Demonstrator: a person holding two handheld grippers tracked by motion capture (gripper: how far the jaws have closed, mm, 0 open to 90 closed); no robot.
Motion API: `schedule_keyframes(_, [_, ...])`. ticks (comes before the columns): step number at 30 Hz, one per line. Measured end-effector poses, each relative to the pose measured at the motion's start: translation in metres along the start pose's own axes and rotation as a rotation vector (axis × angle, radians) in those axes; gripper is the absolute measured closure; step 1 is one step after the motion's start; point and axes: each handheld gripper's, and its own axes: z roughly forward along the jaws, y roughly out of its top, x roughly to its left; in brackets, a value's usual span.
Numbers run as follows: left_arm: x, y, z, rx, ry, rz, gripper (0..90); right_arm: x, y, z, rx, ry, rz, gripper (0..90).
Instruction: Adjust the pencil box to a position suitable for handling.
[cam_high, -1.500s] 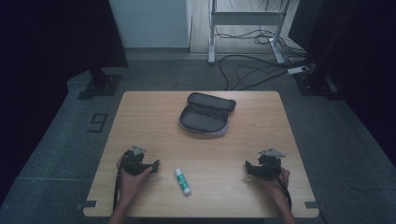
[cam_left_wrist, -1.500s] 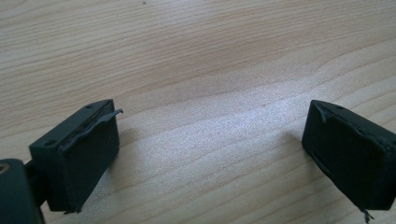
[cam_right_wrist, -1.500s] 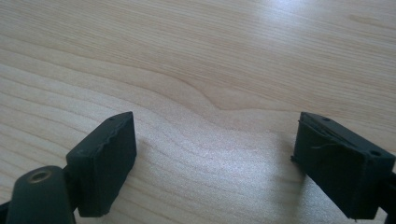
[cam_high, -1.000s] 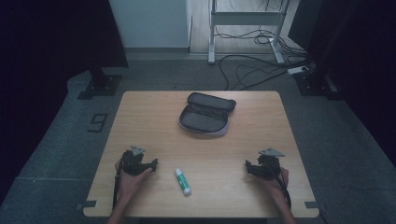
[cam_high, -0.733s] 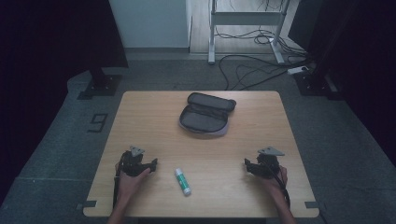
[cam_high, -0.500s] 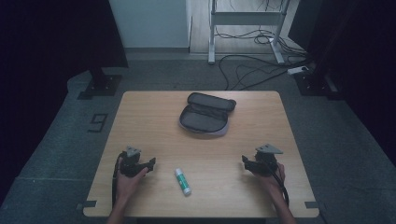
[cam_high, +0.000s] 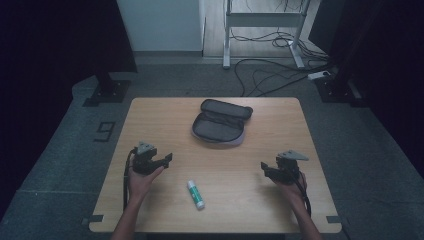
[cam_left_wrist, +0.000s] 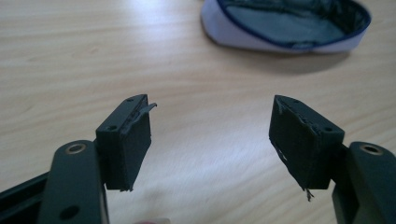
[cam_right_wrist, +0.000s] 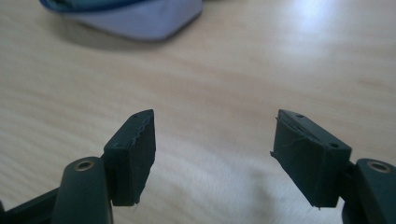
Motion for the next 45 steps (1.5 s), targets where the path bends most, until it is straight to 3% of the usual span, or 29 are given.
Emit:
schedule_keyframes(8, [-0.013,0.03,0.013,-0.027,-0.031,0.012,30.8,0.003,0.031,-0.001,-0.059,0.015,0.028,29.1])
schedule_keyframes(17, [-0.016,0.054,0.035,-0.041,-0.042,0.017,31.2,0.013,0.053,0.014,-0.052,0.008,-0.007,30.8])
schedule_keyframes(24, [-0.018,0.066,0.059,-0.057,-0.017,0.03,31.8,0.021,0.067,0.026,-0.072,0.023,-0.015,32.9])
schedule_keyframes(27, [-0.019,0.069,0.07,-0.083,-0.002,0.009,32.8,0.023,0.072,0.036,-0.064,0.023,-0.011,33.3])
schedule_keyframes(29, [-0.02,0.07,0.081,-0.068,-0.007,-0.002,32.6,0.024,0.074,0.04,-0.058,0.024,-0.005,33.4])
schedule_keyframes(34, [-0.026,0.075,0.099,-0.033,-0.018,0.018,32.7,0.025,0.075,0.05,-0.052,0.024,-0.003,34.3])
schedule_keyframes(38, [-0.029,0.08,0.108,-0.023,-0.011,0.028,32.8,0.023,0.077,0.056,-0.047,0.028,0.017,34.5])
schedule_keyframes(45, [-0.028,0.086,0.122,0.013,-0.009,0.032,34.5,0.024,0.086,0.063,-0.066,0.024,0.007,36.1])
